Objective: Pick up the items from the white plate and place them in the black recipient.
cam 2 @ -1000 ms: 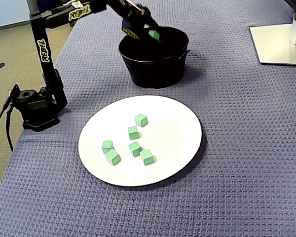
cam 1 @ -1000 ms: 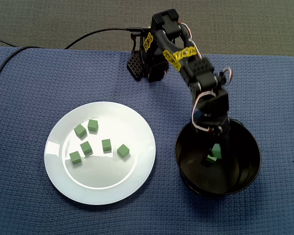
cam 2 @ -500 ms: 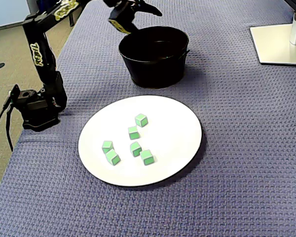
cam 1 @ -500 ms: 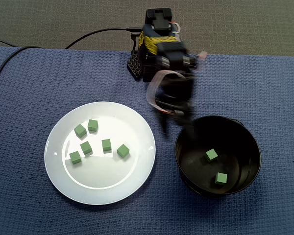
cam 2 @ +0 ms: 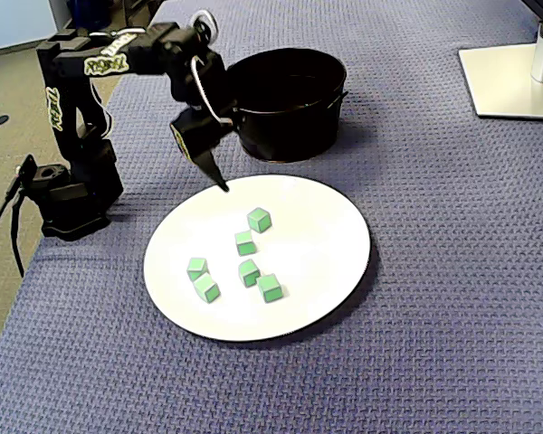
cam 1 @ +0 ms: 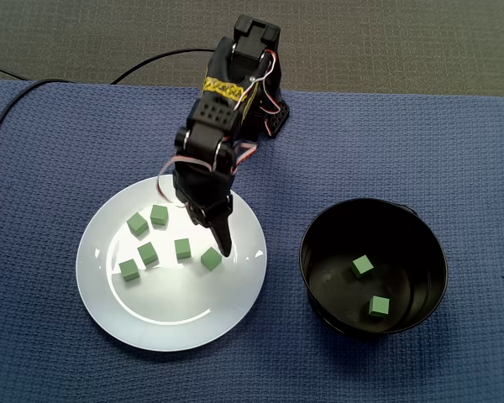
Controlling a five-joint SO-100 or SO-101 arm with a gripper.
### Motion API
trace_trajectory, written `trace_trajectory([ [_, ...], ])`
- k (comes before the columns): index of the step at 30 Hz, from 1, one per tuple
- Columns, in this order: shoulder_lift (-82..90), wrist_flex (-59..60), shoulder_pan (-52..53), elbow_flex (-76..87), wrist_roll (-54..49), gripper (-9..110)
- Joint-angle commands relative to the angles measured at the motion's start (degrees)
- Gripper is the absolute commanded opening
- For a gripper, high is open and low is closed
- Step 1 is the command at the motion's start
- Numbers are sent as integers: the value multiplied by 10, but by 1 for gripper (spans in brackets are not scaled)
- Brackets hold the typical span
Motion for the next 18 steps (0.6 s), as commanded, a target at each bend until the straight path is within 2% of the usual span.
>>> trace_trajectory([
  [1, -11, -40, 11, 21, -53, 30],
  [18, -65, -167, -7, 91, -96, 28],
])
